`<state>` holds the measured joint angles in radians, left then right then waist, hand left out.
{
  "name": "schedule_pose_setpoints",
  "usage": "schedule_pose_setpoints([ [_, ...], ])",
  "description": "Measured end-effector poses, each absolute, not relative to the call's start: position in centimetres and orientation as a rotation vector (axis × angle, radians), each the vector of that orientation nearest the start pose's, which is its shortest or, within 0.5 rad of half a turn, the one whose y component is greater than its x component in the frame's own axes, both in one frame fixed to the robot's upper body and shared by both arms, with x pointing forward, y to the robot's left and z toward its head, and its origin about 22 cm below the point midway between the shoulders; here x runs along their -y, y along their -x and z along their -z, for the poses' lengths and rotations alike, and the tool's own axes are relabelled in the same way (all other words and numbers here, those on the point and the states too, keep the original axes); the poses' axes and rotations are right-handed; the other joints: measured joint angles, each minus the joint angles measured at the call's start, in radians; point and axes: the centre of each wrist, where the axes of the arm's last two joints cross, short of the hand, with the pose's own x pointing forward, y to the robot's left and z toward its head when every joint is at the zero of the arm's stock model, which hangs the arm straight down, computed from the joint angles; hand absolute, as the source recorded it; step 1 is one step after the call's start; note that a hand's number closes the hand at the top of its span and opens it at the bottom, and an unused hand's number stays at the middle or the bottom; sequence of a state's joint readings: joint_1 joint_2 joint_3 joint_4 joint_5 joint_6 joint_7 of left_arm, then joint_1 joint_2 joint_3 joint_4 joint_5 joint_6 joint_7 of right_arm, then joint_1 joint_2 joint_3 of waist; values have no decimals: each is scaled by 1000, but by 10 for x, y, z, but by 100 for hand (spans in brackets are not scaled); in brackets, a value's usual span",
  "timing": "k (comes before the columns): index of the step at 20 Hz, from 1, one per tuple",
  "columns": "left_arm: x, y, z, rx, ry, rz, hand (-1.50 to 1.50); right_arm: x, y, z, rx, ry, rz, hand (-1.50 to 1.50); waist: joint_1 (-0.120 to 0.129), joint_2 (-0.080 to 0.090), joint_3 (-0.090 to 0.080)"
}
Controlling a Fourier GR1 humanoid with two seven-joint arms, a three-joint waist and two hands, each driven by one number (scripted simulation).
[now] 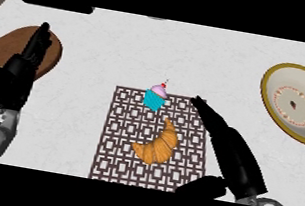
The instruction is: Pick the croissant from the placemat and place it in the bowl
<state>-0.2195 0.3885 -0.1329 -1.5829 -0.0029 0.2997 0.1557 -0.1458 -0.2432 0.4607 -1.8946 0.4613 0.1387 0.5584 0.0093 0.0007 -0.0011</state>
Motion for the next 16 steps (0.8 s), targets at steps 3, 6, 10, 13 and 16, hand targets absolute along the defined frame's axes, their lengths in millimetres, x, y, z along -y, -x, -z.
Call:
schedule_pose_setpoints([
  [3, -259, -287, -76, 1652, -392, 178, 0, 132, -231, -92, 1353, 325, -959, -150, -1, 0, 0],
  [6, -261, -288, -79, 1650, -394, 168, 0, 120, -243, -87, 1282, 323, -1007, -150, -2, 0, 1],
  [10, -265, -285, -78, 1647, -391, 168, 0, 109, -249, -74, 1165, 356, -1064, -150, -4, 0, 1],
  [13, -268, -289, -79, 1646, -393, 166, 0, 98, -252, -64, 1125, 364, -1077, -150, -6, 0, 1],
  [16, -268, -288, -79, 1648, -396, 166, 0, 95, -254, -50, 1103, 373, -1078, -150, -7, -1, 1],
])
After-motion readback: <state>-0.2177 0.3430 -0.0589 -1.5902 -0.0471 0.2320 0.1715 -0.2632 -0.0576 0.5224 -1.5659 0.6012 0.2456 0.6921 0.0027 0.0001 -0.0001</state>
